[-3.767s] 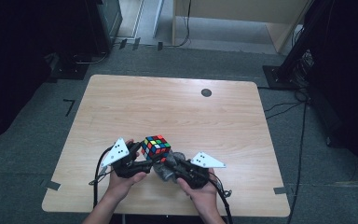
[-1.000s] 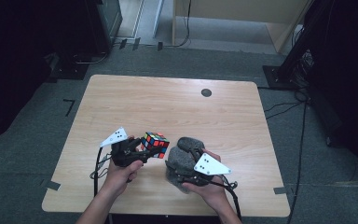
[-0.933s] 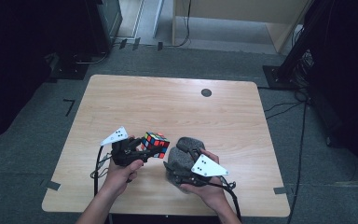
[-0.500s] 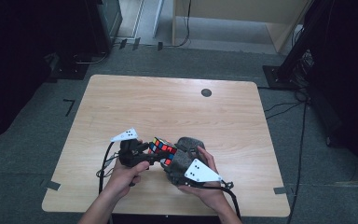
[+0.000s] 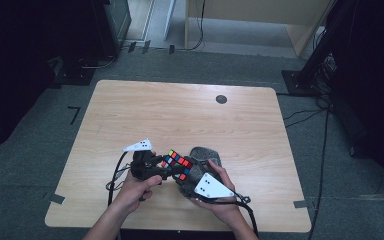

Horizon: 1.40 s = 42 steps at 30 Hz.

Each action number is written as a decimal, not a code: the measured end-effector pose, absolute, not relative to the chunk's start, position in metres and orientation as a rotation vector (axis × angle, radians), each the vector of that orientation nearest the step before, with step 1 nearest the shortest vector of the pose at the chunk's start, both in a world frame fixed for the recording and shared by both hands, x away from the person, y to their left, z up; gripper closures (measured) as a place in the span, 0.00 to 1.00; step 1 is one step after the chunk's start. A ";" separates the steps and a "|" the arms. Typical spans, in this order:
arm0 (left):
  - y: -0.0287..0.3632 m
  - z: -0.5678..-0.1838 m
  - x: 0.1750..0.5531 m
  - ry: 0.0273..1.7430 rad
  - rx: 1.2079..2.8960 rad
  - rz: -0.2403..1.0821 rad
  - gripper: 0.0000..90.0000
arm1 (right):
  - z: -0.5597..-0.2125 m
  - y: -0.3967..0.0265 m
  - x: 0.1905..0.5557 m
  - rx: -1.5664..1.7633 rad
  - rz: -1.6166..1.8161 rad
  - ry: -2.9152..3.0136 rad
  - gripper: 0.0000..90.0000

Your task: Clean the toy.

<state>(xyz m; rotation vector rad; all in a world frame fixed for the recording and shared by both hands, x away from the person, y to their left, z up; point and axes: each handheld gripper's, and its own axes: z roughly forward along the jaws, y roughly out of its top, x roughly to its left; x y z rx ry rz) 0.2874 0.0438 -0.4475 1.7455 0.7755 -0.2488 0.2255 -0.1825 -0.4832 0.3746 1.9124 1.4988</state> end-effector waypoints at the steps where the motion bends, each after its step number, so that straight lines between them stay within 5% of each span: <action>1: 0.045 -0.447 0.287 0.770 1.737 -0.244 0.32 | -0.483 -0.184 0.226 0.384 1.493 1.910 0.38; 16: 0.066 -0.436 0.288 0.741 1.572 -0.187 0.21 | -0.486 -0.194 0.231 0.412 1.437 1.966 0.38; 31: 0.051 -0.457 0.273 0.576 1.893 0.323 0.11 | -0.466 -0.229 0.244 0.820 1.591 1.904 0.38; 42: 0.034 -0.462 0.256 0.430 1.943 0.471 0.11 | -0.442 -0.215 0.234 1.023 1.721 2.023 0.38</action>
